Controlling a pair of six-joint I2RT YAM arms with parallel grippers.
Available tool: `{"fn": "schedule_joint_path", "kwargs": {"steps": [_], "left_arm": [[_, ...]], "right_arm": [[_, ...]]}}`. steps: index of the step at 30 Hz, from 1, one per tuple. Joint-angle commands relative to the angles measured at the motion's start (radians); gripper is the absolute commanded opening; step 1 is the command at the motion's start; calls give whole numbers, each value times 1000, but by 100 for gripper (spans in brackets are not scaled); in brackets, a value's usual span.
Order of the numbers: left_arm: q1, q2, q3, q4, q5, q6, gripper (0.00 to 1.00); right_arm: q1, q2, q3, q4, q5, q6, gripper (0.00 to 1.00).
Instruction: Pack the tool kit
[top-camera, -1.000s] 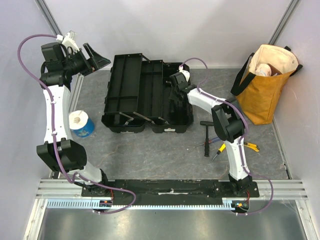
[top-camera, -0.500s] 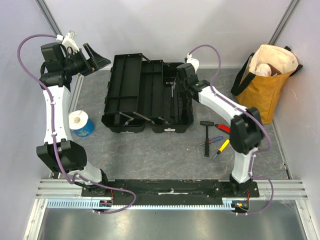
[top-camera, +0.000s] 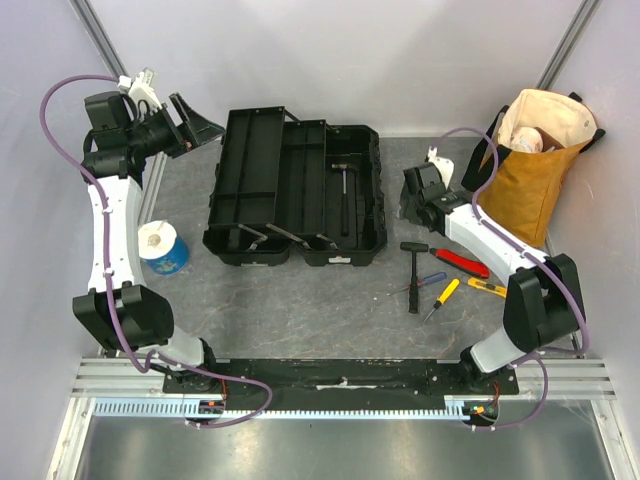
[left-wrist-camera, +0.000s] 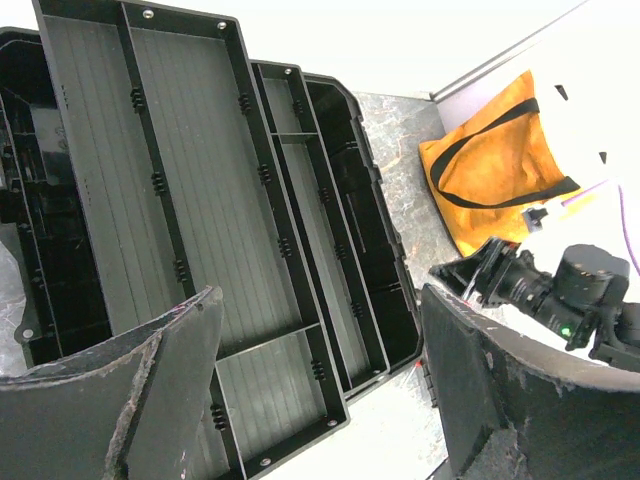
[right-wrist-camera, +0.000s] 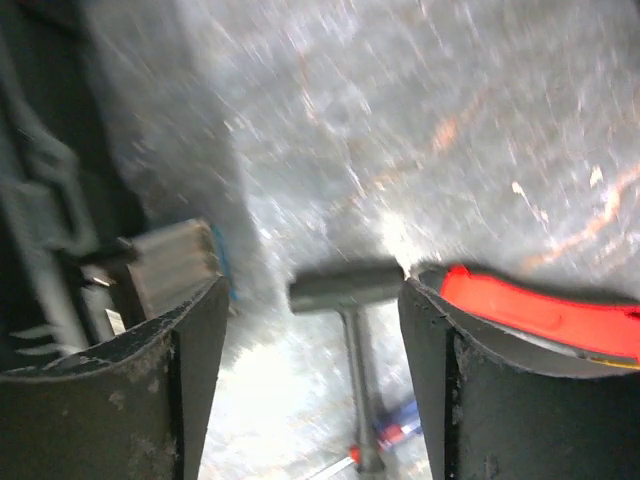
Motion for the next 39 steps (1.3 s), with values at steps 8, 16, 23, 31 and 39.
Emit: {"fn": "schedule_joint_path", "kwargs": {"steps": [8, 16, 23, 31, 39], "left_arm": [[-5, -71, -39, -2, -4, -5, 85], [-3, -91, -52, -16, -29, 5, 85], [-3, -93, -45, -17, -32, 6, 85], [-5, -99, -48, -34, -36, 17, 85], [-3, -102, -43, -40, -42, 17, 85]], "right_arm": [[-9, -45, -173, -24, -83, -34, 82], [-9, 9, -244, 47, -135, -33, 77], [-8, 48, -275, 62, -153, -20, 61], [-11, 77, -295, 58, -170, -8, 41], [-8, 38, -213, 16, -71, -20, 0]]}}
